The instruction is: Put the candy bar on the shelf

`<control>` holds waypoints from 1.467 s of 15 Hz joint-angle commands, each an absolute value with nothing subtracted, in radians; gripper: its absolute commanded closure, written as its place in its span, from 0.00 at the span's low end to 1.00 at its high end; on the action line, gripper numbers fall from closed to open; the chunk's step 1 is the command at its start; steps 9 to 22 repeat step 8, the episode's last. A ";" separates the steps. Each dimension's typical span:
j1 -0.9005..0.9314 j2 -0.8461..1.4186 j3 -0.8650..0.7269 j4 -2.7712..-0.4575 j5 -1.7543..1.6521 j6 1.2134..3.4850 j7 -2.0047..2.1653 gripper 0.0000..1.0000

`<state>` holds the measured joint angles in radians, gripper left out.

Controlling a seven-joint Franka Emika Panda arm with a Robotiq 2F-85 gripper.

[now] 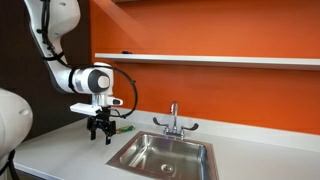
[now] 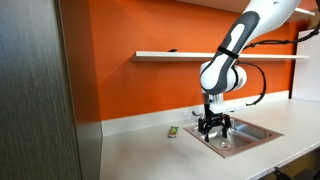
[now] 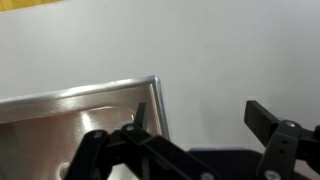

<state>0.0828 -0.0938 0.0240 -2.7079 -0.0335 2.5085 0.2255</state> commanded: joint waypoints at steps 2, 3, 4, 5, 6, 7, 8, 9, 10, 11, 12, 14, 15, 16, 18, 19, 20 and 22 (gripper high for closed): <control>0.050 -0.183 0.028 -2.741 -0.020 2.452 0.216 0.00; 0.052 -0.129 0.037 -2.717 -0.029 2.481 0.222 0.00; 0.051 -0.136 0.036 -2.719 -0.029 2.479 0.222 0.00; 0.050 -0.141 0.035 -2.721 -0.029 2.478 0.222 0.00; 0.050 -0.143 0.035 -2.722 -0.029 2.477 0.222 0.00; 0.050 -0.144 0.035 -2.723 -0.028 2.477 0.222 0.00; 0.050 -0.144 0.035 -2.724 -0.028 2.477 0.222 0.00; 0.050 -0.144 0.035 -2.724 -0.028 2.477 0.222 0.00; 0.050 -0.144 0.035 -2.724 -0.028 2.477 0.222 0.00; 0.050 -0.144 0.035 -2.724 -0.028 2.477 0.222 0.00; 0.050 -0.144 0.035 -2.724 -0.028 2.477 0.222 0.00; 0.050 -0.144 0.035 -2.724 -0.028 2.477 0.222 0.00; 0.050 -0.144 0.035 -2.724 -0.028 2.477 0.222 0.00; 0.050 -0.144 0.035 -2.724 -0.028 2.477 0.222 0.00; 0.050 -0.144 0.035 -2.724 -0.028 2.477 0.222 0.00; 0.050 -0.144 0.035 -2.724 -0.028 2.477 0.222 0.00; 0.050 -0.144 0.035 -2.724 -0.028 2.477 0.222 0.00; 0.050 -0.144 0.035 -2.724 -0.028 2.477 0.222 0.00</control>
